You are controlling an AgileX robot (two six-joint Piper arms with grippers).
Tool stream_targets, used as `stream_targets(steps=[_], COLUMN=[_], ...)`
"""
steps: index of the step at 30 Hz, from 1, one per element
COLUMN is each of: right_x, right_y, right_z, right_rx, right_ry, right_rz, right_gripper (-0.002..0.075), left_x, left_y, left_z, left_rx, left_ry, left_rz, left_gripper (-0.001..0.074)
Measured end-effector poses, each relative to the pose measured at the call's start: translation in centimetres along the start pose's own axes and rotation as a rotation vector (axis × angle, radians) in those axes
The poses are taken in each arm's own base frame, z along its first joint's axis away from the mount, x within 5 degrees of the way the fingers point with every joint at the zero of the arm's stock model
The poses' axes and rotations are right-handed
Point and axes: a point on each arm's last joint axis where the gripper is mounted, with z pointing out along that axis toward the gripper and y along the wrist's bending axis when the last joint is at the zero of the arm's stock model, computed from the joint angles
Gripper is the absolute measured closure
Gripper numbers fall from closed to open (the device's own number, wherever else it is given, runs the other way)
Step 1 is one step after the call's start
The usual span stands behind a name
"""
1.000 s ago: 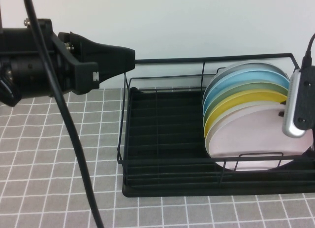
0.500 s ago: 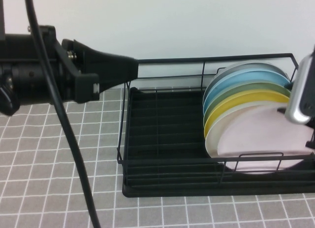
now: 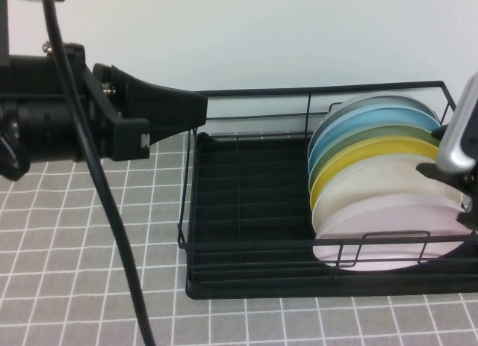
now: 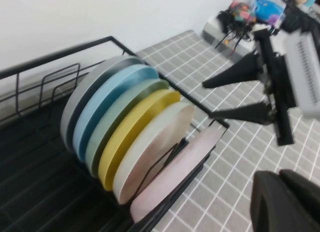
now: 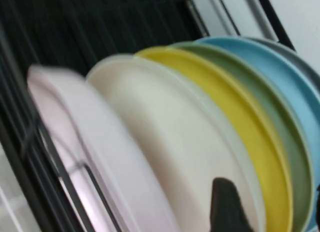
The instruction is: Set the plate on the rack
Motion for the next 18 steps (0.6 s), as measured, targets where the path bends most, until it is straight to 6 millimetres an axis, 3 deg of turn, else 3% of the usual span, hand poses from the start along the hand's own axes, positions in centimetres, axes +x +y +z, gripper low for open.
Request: stream_targets(steps=[3, 6, 13, 18], right_x=[-0.4, -1.2, -3.8, -2.8], right_y=[0.1, 0.2, 1.2, 3.2], right_z=[-0.7, -2.3, -9.4, -13.8], right_rx=[-0.002, 0.002, 0.055, 0.148], right_ry=[-0.027, -0.084, -0.348, -0.513], right_rz=[0.046, 0.095, 0.276, 0.431], right_gripper=[0.0515, 0.0729, 0.0728, 0.0728], left_x=[0.2, 0.4, 1.2, 4.3], left_y=[-0.1, -0.6, -2.9, -4.4], left_z=[-0.1, -0.7, -4.0, -6.8], left_rx=[0.009, -0.004, -0.056, -0.113], left_ry=[0.025, 0.04, 0.017, -0.094], left_rz=[0.013, 0.054, 0.118, 0.109], left_gripper=[0.0735, 0.0735, 0.0735, 0.0735])
